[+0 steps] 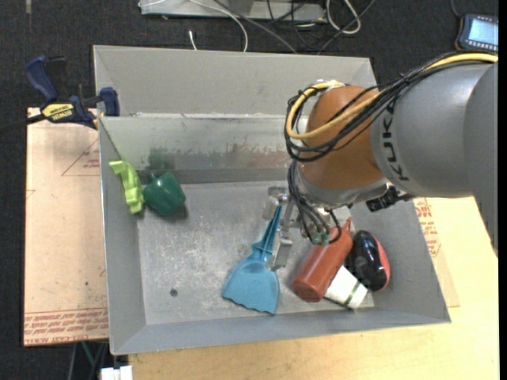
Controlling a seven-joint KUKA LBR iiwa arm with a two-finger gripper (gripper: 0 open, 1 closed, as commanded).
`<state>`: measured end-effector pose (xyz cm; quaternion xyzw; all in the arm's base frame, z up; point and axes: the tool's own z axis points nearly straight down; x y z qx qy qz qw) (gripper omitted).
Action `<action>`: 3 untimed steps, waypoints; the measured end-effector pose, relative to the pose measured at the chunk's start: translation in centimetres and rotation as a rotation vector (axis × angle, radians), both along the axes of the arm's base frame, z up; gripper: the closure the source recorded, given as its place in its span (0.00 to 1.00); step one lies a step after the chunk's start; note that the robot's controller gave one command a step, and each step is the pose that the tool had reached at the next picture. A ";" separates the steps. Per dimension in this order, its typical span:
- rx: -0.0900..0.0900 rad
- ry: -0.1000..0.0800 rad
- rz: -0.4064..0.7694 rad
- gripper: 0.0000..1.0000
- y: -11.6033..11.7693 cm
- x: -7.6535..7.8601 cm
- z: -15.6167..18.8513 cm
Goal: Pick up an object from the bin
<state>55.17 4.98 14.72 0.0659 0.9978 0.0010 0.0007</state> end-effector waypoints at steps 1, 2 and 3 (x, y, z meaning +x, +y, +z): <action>0.001 0.001 -0.098 0.00 -0.3 0.8 -0.5; -0.001 -0.004 0.098 0.00 -5.4 3.2 3.8; 0.002 0.008 -0.217 0.00 -1.6 5.1 -1.9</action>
Offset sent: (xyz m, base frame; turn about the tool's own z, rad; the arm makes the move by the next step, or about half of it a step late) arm 0.0303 -0.0518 0.0368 -0.1022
